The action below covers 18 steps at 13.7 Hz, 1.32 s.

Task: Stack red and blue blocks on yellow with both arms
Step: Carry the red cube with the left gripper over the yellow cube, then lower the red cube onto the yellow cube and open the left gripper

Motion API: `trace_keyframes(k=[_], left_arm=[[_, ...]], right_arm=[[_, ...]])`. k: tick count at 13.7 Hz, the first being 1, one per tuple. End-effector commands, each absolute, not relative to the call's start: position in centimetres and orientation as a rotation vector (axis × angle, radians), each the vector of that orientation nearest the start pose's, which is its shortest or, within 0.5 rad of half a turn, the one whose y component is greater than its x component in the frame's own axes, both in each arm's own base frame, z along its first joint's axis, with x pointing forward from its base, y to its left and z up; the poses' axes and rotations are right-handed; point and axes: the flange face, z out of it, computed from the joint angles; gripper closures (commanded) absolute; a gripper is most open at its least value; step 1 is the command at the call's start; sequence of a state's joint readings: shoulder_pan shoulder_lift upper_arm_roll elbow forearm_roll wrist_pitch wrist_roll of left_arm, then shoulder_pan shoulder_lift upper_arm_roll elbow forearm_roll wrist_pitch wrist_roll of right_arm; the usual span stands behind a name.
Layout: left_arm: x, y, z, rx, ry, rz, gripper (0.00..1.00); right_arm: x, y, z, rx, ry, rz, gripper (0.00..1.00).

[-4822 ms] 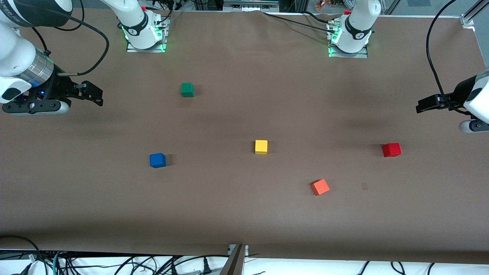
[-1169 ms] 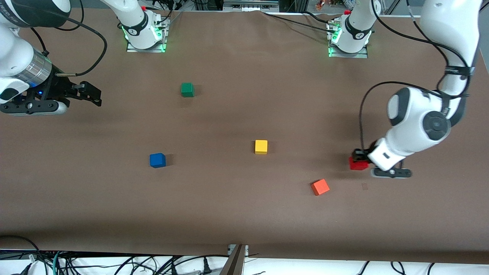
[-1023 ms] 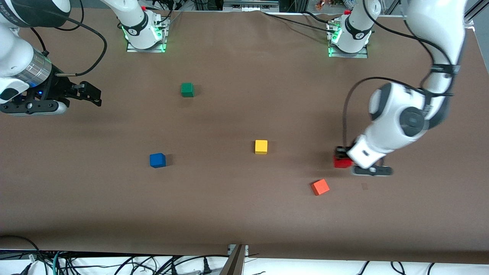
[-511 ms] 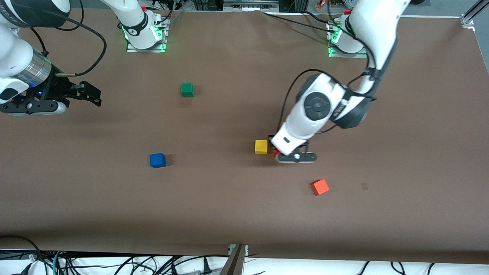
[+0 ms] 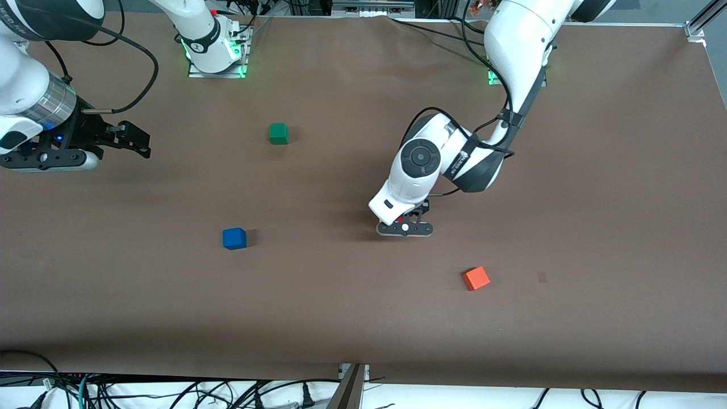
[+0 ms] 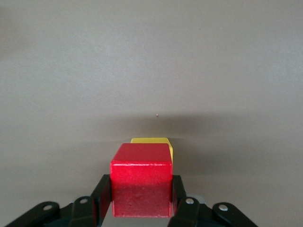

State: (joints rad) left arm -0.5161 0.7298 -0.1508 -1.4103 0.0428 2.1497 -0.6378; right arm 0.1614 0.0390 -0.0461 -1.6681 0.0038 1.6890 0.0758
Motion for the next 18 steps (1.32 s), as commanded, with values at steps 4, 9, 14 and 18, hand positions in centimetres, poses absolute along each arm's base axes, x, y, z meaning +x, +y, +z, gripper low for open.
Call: trace_keyframes(k=[4,9,14,18], left_arm=[[58.6,-44.3,26.8,-3.155,0.050,0.015,0.95],[58.9,-44.1,26.9,-3.154,0.015,0.007,0.00],[64.0,-39.2,35.6,-3.141,-0.125,0.010,0.00],[68.8,-28.8,45.9,-3.174,-0.162,-0.095,0.00]], right_arm=[[56.2,6.3,57.0,-3.150,-0.072,0.025,0.00],[56.2,6.3,57.0,-3.150,-0.072,0.025,0.00],[56.2,6.3,57.0,-3.150,-0.072,0.025,0.00],[56.2,6.3,57.0,-3.150,-0.072,0.025,0.00]])
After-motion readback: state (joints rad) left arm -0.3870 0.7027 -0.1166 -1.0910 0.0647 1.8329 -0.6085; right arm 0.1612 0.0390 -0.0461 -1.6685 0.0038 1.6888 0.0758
